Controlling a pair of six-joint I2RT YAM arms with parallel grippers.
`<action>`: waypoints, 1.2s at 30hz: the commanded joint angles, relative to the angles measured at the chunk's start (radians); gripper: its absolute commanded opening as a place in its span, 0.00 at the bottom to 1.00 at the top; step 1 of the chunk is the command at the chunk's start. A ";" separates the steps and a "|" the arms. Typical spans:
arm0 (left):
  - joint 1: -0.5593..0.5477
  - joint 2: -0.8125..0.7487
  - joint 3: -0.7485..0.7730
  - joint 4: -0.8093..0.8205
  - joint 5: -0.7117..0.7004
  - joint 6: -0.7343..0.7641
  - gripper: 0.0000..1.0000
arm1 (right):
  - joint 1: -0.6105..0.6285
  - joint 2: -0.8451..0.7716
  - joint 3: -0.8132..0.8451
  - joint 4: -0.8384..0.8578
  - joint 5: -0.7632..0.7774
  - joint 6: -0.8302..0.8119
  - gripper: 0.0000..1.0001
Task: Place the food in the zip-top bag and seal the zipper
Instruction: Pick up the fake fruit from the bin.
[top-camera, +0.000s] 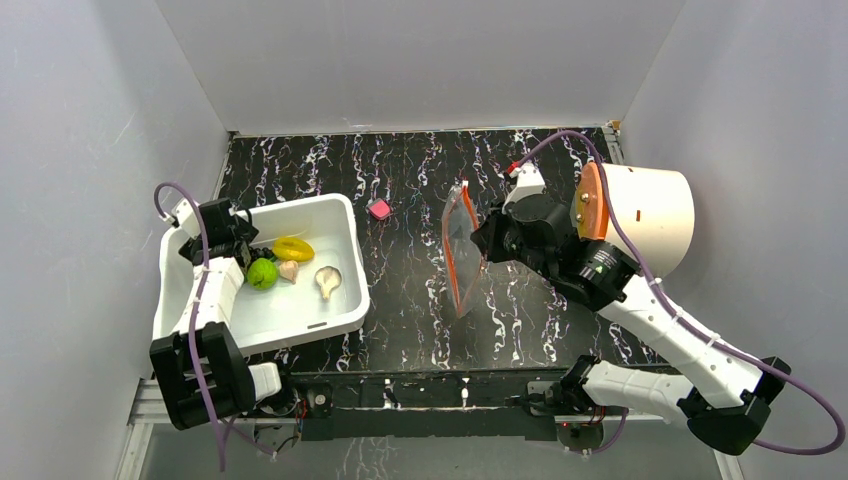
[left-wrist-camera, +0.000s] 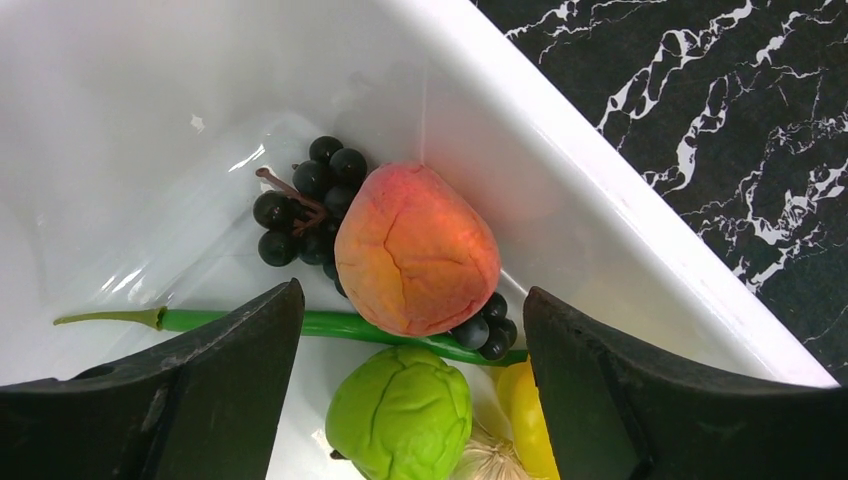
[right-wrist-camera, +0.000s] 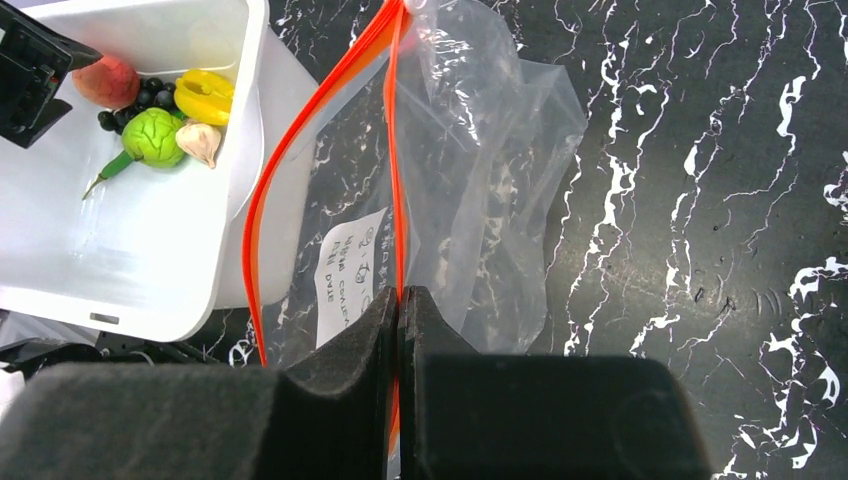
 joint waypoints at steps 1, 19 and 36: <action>0.030 0.032 0.002 0.024 0.029 -0.005 0.78 | -0.001 -0.024 0.047 0.021 0.022 0.015 0.00; 0.050 0.109 -0.006 0.056 0.080 -0.020 0.66 | -0.001 -0.073 0.025 0.023 0.032 0.035 0.00; 0.050 -0.079 0.003 -0.099 0.169 -0.020 0.52 | -0.001 -0.102 0.027 -0.012 0.119 -0.008 0.00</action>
